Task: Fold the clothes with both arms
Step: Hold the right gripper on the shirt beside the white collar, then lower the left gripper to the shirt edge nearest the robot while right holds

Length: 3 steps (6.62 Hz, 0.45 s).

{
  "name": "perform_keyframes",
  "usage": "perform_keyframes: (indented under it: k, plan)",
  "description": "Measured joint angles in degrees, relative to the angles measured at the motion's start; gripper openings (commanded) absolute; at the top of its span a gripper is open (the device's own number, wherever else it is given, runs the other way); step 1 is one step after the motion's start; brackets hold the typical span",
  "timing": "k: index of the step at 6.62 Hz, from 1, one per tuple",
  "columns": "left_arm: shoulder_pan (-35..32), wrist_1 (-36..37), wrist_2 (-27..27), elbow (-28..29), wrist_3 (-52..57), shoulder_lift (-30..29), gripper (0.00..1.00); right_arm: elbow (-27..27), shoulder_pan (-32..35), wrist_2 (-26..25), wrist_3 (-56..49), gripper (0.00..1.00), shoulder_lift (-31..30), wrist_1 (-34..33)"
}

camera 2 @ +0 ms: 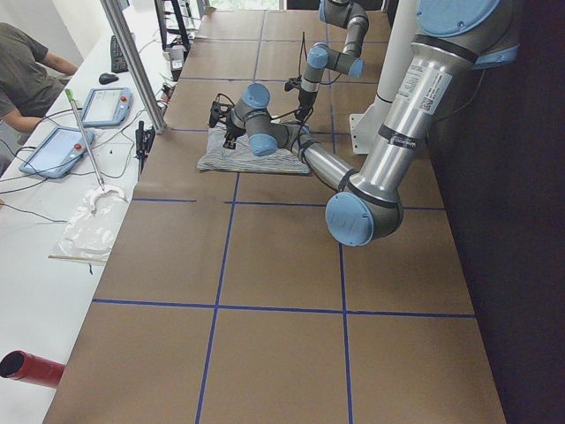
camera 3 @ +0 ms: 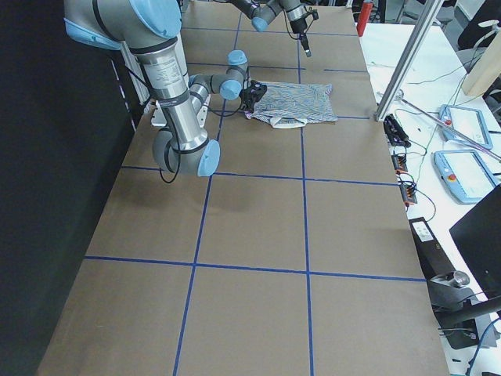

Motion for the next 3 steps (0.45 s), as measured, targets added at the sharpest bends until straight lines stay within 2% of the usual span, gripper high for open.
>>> perform_keyframes:
  k: [3]
  plan:
    - [0.5, 0.2, -1.1, -1.3, -4.9, -0.1, 0.52, 3.9, -0.2, -0.3, 1.3, 0.00, -3.5, 0.0]
